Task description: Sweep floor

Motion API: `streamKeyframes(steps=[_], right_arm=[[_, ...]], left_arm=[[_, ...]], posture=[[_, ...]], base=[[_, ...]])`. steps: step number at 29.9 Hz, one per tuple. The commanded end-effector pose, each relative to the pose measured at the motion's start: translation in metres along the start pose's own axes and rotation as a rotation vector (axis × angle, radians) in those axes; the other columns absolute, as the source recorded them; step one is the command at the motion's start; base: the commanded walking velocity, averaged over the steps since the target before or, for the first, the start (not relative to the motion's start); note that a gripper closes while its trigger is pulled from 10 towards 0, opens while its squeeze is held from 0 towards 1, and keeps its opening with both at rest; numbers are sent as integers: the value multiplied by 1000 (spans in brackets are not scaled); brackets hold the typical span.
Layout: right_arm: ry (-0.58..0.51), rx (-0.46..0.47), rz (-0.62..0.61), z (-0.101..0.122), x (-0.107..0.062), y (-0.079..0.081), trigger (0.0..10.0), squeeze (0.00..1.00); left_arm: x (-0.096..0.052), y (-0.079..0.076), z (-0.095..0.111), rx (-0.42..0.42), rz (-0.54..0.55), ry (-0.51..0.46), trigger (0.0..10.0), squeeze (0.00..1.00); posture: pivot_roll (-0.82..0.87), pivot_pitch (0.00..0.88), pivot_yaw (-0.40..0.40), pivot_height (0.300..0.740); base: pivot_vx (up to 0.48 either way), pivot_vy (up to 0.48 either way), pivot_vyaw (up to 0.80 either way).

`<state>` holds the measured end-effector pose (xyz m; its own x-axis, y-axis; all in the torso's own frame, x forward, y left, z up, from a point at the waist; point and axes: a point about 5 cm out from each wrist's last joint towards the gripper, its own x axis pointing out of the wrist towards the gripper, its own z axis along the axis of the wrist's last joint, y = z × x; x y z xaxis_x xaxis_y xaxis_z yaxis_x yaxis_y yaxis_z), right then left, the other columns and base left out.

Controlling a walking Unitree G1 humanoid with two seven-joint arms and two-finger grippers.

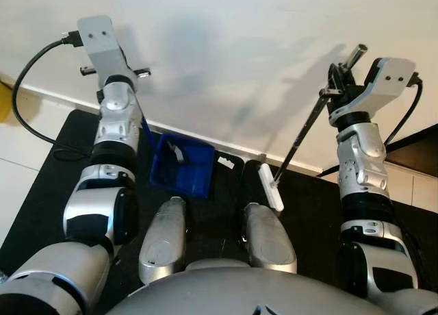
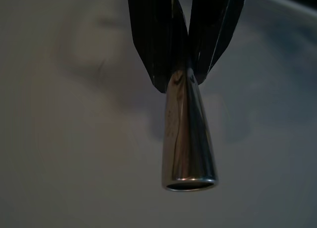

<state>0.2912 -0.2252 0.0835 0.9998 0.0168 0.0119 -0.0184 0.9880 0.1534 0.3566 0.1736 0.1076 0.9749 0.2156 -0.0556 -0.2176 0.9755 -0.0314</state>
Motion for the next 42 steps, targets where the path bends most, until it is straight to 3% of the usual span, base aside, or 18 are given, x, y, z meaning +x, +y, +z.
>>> streamKeyframes(steps=[1, 6, 21, 24, 30, 34, 40, 42], right_arm=[[-3, 4, 5, -3, -2, 0, 10000, 0], [47, 7, 8, -14, 0, 0, 10000, 0], [28, -59, -31, -7, 11, -11, 10000, 0], [22, -58, -32, -6, 11, -10, 10000, 0], [28, -57, -22, -10, 11, -8, 10000, 0], [27, -57, -19, -10, 13, -7, 10000, 0], [27, -56, -19, -11, 13, -7, 10000, 0], [28, -57, -19, -11, 12, -8, 10000, 0]], left_arm=[[1, -10, 8, -30, -20, -50, 10000, 0], [-2, -16, 1, -44, -24, -62, 10000, 0], [-16, -20, -24, 74, 24, -57, 10000, 0], [-12, -17, -17, 51, 41, -80, 10000, 0], [6, -5, 16, 35, 93, -170, 10000, 0], [10, 11, 18, 69, 135, -171, 10000, 0], [9, 15, 14, 82, 137, -158, 10000, 0], [4, 13, 2, 87, 123, -118, 10000, 0]], posture=[[-28, 99, 9, 740], [-29, 132, -1, 740], [-59, 214, -8, 740], [-55, 214, -4, 740], [-36, 201, -10, 740], [-36, 200, -8, 740], [-35, 200, -8, 740], [-40, 202, -11, 740]], base=[[0, 0, 0], [0, 0, 0], [0, 0, 0], [0, 0, 0], [0, 0, 0], [0, 0, 0], [0, 0, 0], [0, 0, 0]])
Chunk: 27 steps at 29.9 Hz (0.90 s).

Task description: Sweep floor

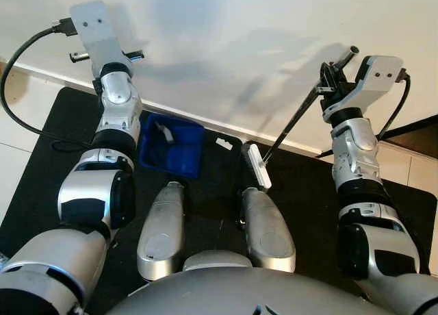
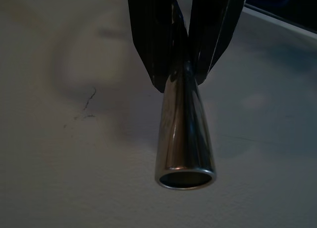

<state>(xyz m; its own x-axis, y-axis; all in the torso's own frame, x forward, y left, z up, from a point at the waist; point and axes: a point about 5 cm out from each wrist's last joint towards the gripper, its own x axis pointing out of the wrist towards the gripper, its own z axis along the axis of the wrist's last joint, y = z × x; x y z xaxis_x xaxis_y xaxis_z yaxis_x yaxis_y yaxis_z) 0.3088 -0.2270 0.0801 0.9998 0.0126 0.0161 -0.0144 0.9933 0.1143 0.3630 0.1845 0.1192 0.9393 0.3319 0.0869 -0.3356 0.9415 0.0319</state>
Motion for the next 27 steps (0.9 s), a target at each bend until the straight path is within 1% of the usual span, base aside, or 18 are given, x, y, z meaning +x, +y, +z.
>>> streamKeyframes(steps=[1, 3, 6, 8, 11, 12, 13, 14, 16, 18, 21, 27], right_arm=[[33, -18, -14, -8, -5, -4, 10000, 0], [32, -19, -13, -8, -5, -4, 10000, 0], [31, -20, -13, -8, -5, -4, 10000, 0], [31, -22, -12, -8, -5, -5, 10000, 0], [32, -26, -12, -8, -5, -7, 10000, 0], [32, -26, -12, -8, -5, -7, 10000, 0], [32, -27, -13, -7, -5, -7, 10000, 0], [32, -27, -13, -7, -5, -7, 10000, 0], [33, -26, -12, -8, -4, -7, 10000, 0], [33, -25, -9, -8, -3, -5, 10000, 0], [33, -24, -7, -8, -3, -5, 10000, 0], [36, -22, -4, -8, -3, -4, 10000, 0]], left_arm=[[-10, 2, -19, 20, -10, 59, 10000, 0], [-18, -3, -31, 3, -17, 111, 10000, 0], [-21, -6, -34, -5, -22, 127, 10000, 0], [-24, -12, -36, -26, -32, 132, 10000, 0], [-19, -18, -25, -96, -26, 110, 10000, 0], [-19, -18, -25, -96, -26, 110, 10000, 0], [-14, -19, -17, -145, -13, 95, 10000, 0], [-14, -19, -17, -145, -13, 95, 10000, 0], [-9, -20, -8, -172, -15, 67, 10000, 0], [-6, -21, 0, -189, -19, 35, 10000, 0], [-5, -22, 5, -198, -23, 13, 10000, 0], [-6, -22, 3, -195, -30, 16, 10000, 0]], posture=[[-43, 202, -13, 740], [-51, 204, -14, 740], [-57, 205, -17, 740], [-59, 206, -21, 740], [-59, 203, -24, 740], [-59, 203, -24, 740], [-59, 203, -24, 740], [-59, 203, -24, 740], [-55, 203, -24, 740], [-52, 206, -25, 740], [-51, 207, -26, 740], [-53, 209, -27, 740]], base=[[0, 0, 0], [0, 0, 0], [0, 0, 0], [0, 0, 0], [0, 0, 0], [0, 0, 0], [0, 0, 0], [0, 0, 0], [0, 0, 0], [0, 0, 0], [0, 0, 0], [0, 0, 0]])
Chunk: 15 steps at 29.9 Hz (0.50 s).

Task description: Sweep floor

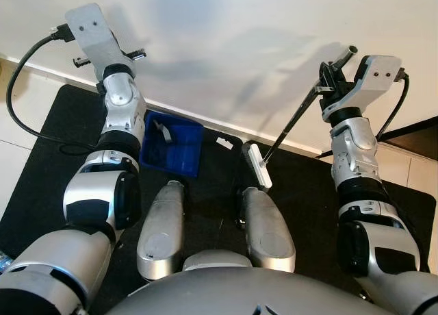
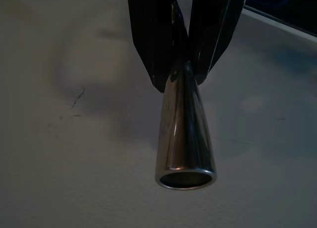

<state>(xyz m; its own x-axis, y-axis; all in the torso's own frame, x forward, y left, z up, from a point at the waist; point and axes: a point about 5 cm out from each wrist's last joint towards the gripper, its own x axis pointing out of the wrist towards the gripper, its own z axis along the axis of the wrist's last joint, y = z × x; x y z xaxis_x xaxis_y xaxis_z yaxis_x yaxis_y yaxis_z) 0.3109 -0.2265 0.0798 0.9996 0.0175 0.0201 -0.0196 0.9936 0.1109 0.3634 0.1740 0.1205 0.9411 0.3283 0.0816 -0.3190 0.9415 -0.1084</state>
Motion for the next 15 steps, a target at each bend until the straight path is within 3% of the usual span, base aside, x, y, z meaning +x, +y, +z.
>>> streamKeyframes(steps=[1, 9, 15], right_arm=[[41, -19, -10, -9, -5, -5, 10000, 0], [43, -22, -16, -9, -7, -7, 10000, 0], [42, -18, -18, -10, -6, -6, 10000, 0]], left_arm=[[-5, -13, -3, -53, -31, 18, 10000, 0], [-6, -13, 0, -53, -41, 1, 10000, 0], [1, -5, 16, -32, -28, -73, 10000, 0]], posture=[[-57, 211, -26, 740], [-60, 213, -22, 740], [-50, 212, -17, 740]], base=[[0, 0, 0], [0, 0, 0], [0, 0, 0]])
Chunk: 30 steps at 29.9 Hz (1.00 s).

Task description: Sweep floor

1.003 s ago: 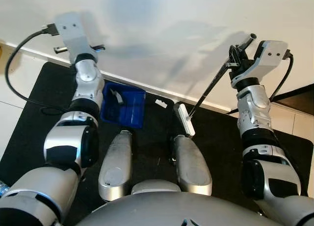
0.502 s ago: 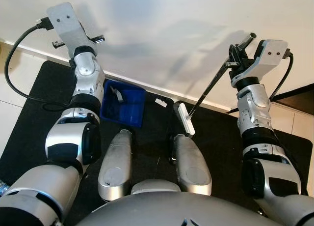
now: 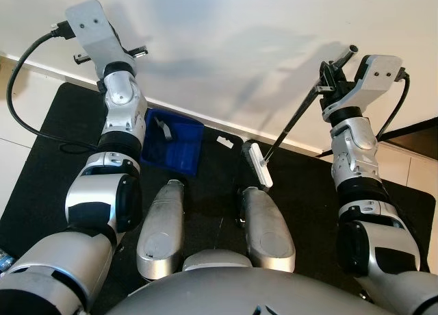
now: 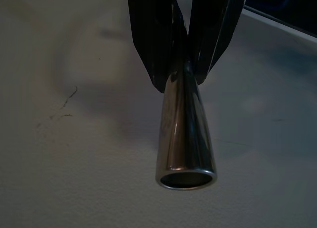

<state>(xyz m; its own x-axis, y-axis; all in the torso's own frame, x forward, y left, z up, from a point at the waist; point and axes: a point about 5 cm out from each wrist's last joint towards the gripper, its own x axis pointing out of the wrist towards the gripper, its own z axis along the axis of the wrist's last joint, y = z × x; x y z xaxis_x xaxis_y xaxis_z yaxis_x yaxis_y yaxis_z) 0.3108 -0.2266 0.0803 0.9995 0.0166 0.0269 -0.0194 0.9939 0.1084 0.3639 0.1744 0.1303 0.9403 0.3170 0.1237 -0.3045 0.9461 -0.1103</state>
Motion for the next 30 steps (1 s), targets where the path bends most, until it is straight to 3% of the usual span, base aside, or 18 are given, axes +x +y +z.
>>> streamKeyframes(steps=[1, 11, 22, 30], right_arm=[[49, -15, -17, -10, -6, -6, 10000, 0], [50, -13, -16, -11, -5, -5, 10000, 0], [47, -15, -18, -10, -5, -5, 10000, 0], [45, -16, -14, -9, -4, -5, 10000, 0]], left_arm=[[1, -3, 8, -27, -12, -37, 10000, 0], [0, -2, 8, -30, -10, -36, 10000, 0], [-7, -4, -5, 9, -14, 1, 10000, 0], [-25, -7, -35, 109, -38, 88, 10000, 0]], posture=[[-46, 212, -17, 740], [-47, 209, -18, 740], [-55, 210, -21, 740], [-64, 214, -27, 740]], base=[[0, 0, 0], [0, 0, 0], [0, 0, 0], [0, 0, 0]])
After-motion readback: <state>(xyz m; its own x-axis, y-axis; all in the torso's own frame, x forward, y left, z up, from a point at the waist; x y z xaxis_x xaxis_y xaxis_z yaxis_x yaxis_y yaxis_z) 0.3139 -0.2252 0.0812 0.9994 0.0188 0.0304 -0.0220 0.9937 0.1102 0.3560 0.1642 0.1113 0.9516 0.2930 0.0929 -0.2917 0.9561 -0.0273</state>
